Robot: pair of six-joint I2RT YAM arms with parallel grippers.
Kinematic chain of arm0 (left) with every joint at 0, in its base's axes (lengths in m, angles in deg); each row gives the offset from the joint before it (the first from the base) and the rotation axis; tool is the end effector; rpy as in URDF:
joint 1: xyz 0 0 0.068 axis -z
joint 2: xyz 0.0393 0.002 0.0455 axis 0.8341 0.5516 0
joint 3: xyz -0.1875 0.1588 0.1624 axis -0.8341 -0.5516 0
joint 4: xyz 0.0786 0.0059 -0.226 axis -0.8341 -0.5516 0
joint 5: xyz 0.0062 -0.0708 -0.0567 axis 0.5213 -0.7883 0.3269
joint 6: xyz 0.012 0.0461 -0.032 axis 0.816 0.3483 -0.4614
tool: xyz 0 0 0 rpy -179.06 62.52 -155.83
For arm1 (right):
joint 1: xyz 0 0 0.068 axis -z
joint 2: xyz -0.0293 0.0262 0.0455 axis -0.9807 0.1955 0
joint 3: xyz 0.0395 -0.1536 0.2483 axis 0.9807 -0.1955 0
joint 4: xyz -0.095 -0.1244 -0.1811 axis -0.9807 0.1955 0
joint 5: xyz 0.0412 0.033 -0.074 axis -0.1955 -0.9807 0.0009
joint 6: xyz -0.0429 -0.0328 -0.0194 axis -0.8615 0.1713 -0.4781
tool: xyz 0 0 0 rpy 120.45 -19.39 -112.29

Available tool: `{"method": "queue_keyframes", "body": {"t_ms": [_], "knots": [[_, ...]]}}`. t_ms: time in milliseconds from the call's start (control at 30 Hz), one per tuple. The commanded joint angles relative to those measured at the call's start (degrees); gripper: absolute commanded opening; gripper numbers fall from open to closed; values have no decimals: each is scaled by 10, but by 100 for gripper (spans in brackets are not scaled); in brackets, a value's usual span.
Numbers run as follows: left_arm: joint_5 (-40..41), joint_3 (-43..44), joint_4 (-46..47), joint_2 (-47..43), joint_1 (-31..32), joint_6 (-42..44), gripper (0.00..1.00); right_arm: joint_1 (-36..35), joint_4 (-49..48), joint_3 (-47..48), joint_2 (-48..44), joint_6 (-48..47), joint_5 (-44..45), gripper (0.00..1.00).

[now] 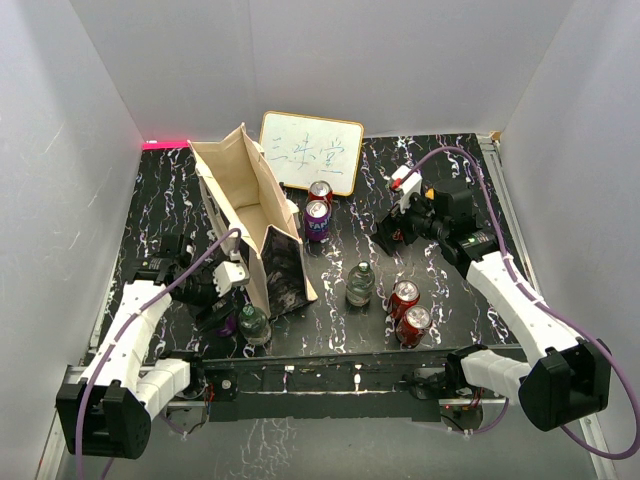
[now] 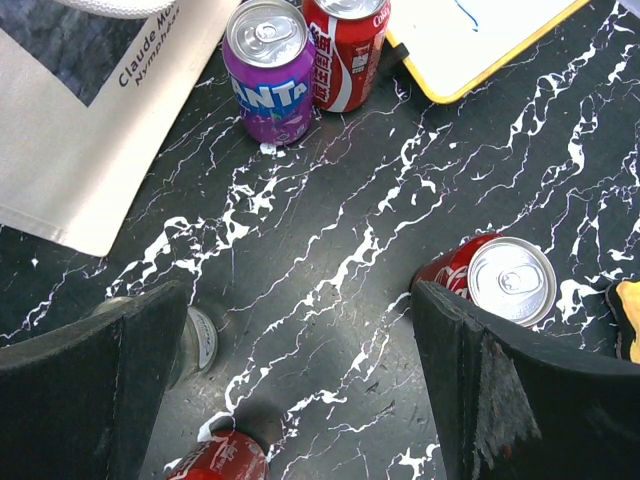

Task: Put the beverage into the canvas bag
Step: Pick up the drink from the center of the board.

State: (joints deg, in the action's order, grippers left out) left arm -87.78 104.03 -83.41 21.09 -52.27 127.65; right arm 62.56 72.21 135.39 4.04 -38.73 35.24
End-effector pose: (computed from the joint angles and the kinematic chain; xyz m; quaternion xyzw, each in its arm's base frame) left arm 0.1208 -0.0275 0.2558 0.5338 0.7983 -0.1328 0.2453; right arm 0.2048 0.0780 0.3286 -0.3461 0.7815 0.1955 0.4810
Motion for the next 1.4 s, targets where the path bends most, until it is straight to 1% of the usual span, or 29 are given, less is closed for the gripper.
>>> {"method": "queue_keyframes", "body": {"t_ms": [0,100,167,200,233,267,300,400,433,467,533,633,700,800,900,1033,1133,1267,1367], "knots": [[20,-5,1,-2,2,-9,74,3,-36,-1,-4,-1,4,98],[29,-3,-2,-11,2,-16,83,4,-37,-2,-4,0,4,98],[33,-5,-2,-20,2,-23,84,4,-38,-3,-5,0,4,98],[35,-6,0,-23,2,-27,82,4,-39,-4,-6,0,4,98],[36,-6,0,-26,2,-31,78,4,-40,-6,-7,0,4,98],[35,-6,0,-29,2,-35,71,5,-40,-7,-8,0,4,98],[34,-6,-3,-31,2,-36,61,5,-41,-8,-8,0,4,98],[36,7,-25,-25,3,-47,26,6,-41,-9,-11,1,3,98],[40,14,-34,-21,2,-54,17,6,-41,-8,-10,1,3,98],[44,23,-43,-20,2,-63,11,6,-41,-8,-11,1,2,98],[62,41,-54,-22,2,-87,4,7,-40,-6,-9,1,1,98],[92,88,-67,-43,2,-121,0,7,-36,3,0,3,-6,98],[116,134,-73,-59,2,-138,0,7,-33,11,4,4,-14,98],[141,221,-82,-74,3,-159,0,6,-28,28,12,5,-33,98],[143,321,-94,-64,2,-180,0,-2,-23,53,21,-1,-56,98],[135,427,-129,-27,3,-201,0,-22,-6,107,44,-13,-76,98],[111,516,-127,9,2,-239,0,-43,8,150,69,-25,-97,98],[62,644,-107,87,2,-307,0,-88,27,199,103,-41,-95,98],[50,731,-95,160,2,-342,0,-115,28,221,122,-40,-88,98]]}}
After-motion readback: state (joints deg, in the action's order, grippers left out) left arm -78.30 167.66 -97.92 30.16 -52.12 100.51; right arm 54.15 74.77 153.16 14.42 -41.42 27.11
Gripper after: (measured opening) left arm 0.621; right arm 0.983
